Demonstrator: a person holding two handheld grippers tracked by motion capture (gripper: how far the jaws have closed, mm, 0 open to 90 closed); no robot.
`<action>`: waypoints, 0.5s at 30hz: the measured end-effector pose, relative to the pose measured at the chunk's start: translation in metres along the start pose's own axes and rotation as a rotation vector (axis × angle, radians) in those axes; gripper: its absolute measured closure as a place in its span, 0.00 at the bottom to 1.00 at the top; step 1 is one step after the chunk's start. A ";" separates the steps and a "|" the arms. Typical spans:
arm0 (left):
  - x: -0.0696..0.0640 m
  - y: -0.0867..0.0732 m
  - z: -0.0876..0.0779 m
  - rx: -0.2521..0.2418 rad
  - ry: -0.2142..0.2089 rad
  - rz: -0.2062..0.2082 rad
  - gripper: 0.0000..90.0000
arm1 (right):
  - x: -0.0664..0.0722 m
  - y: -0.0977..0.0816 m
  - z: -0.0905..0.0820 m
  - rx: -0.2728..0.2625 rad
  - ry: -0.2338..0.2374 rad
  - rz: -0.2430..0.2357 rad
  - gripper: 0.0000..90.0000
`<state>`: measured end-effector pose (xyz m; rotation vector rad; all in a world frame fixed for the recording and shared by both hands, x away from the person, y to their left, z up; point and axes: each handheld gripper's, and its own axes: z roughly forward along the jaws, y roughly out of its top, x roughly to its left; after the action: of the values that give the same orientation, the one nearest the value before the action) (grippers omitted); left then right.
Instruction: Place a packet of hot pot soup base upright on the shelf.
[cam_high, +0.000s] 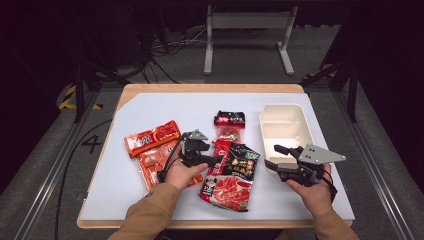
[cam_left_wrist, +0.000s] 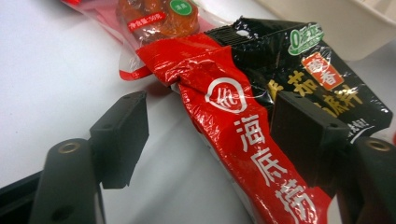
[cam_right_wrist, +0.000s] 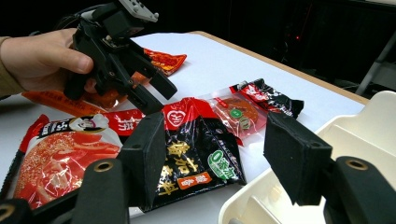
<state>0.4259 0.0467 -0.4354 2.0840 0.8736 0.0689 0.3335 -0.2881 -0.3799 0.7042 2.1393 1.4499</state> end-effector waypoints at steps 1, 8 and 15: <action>0.001 0.001 0.002 0.015 -0.004 -0.008 0.33 | 0.000 0.000 0.000 0.000 0.000 0.000 0.44; 0.004 0.001 0.008 0.063 -0.041 -0.050 0.37 | 0.001 0.000 0.001 0.006 0.002 0.000 0.45; 0.005 0.002 0.013 0.082 -0.053 -0.059 0.36 | 0.001 0.000 0.001 0.010 0.005 -0.007 0.45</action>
<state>0.4352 0.0405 -0.4438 2.1248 0.9185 -0.0544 0.3332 -0.2864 -0.3809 0.6973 2.1520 1.4398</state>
